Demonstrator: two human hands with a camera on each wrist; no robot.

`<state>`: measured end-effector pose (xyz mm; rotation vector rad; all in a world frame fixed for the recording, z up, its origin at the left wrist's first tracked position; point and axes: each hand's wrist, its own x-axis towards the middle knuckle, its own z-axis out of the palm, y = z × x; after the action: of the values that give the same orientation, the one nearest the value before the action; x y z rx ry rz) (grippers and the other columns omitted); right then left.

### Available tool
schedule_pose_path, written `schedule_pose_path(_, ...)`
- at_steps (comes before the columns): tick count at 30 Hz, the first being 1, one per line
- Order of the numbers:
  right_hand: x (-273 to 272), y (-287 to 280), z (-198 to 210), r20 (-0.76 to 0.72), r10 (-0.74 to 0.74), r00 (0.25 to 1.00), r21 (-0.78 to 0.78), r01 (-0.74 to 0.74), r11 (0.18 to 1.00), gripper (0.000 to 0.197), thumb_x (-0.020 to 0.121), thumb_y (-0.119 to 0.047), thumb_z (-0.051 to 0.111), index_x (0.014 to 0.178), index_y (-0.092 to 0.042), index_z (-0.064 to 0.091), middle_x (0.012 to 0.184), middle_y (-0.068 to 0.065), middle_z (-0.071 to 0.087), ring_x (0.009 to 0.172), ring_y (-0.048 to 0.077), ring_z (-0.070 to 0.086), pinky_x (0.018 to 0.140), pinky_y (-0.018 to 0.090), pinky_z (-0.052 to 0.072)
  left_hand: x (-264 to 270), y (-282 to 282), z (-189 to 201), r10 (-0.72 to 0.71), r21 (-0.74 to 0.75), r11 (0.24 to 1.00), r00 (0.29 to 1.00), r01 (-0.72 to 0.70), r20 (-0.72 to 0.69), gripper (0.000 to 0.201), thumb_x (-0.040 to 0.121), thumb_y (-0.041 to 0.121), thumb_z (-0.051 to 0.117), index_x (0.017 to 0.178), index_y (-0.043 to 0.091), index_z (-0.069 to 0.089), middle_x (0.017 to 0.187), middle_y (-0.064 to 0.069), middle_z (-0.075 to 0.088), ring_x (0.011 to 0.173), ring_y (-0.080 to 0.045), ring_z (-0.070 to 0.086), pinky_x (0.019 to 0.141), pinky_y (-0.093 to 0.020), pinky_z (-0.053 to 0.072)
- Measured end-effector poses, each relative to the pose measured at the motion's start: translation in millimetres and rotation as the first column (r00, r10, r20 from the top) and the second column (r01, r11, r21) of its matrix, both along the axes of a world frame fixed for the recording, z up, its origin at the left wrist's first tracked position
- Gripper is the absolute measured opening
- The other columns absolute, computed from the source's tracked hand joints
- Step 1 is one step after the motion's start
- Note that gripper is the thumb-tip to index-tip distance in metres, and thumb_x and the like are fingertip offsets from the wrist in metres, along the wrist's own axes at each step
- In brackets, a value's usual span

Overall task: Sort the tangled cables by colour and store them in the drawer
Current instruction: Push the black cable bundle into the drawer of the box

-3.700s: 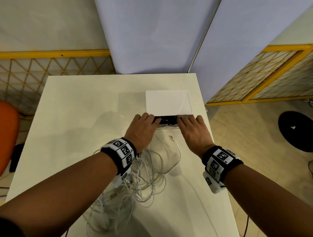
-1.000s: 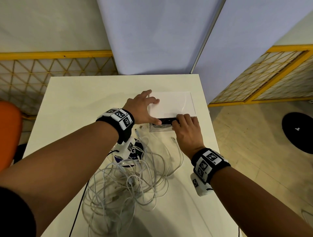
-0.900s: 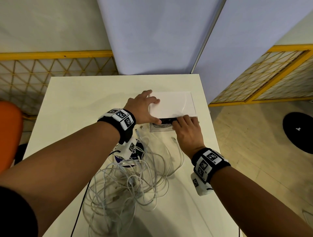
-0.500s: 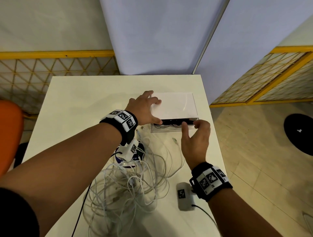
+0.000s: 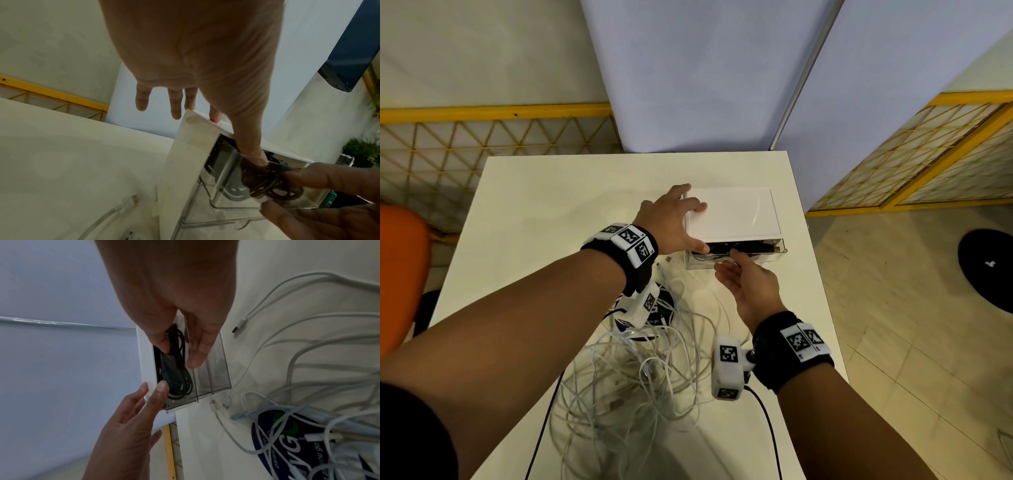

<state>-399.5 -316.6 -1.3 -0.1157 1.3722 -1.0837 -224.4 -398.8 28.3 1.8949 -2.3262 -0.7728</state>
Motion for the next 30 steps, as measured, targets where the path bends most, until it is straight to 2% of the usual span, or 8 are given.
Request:
schedule_pose_path(5,1.4,0.7,2.6,0.004,-0.021,1.0,-0.014,0.021,1.0,0.014,0.089,-0.005,0.066,0.093,0.008,0.064,0.092,0.023,0.063,0.088,0.034,0.071,0.085,0.04,0.06,1.7,0.7,-0.6,-0.005,0.005,1.0,1.0,0.005,-0.007,0.091,0.061,0.064,0.083,0.141,0.036,0.048,0.165,0.005,0.016,0.146,-0.016,0.031,0.114,-0.049,0.028)
schedule_pose_path(16,3.7,18.1,1.9,-0.003,-0.041,0.999,-0.011,0.041,0.999,0.008,0.09,-0.001,0.061,0.088,0.007,0.063,0.082,0.02,0.064,0.08,0.033,0.069,0.087,0.042,0.058,5.8,-0.1,0.4,-0.039,0.026,0.999,0.999,0.038,0.018,0.097,0.06,0.07,0.08,0.145,0.04,0.044,0.166,0.006,0.011,0.148,-0.017,0.028,0.116,-0.052,0.027)
schedule_pose_path(25,0.6,3.1,3.8,-0.012,-0.033,0.999,-0.024,0.032,0.999,0.007,0.09,0.001,0.061,0.087,0.007,0.062,0.08,0.021,0.063,0.077,0.033,0.069,0.082,0.039,0.06,5.1,-0.5,2.1,-0.048,0.026,0.999,0.998,0.047,0.038,0.095,0.062,0.068,0.081,0.145,0.04,0.044,0.166,0.005,0.011,0.148,-0.018,0.028,0.117,-0.05,0.024)
schedule_pose_path(30,-1.2,-7.6,4.0,0.01,-0.025,1.0,-0.05,0.026,0.998,0.007,0.089,0.002,0.063,0.092,0.008,0.062,0.084,0.023,0.063,0.076,0.033,0.07,0.077,0.038,0.061,5.0,-2.1,2.5,-0.049,0.012,0.999,0.997,0.049,0.052,0.091,0.065,0.067,0.079,0.144,0.04,0.045,0.166,0.005,0.013,0.147,-0.019,0.029,0.116,-0.049,0.025)
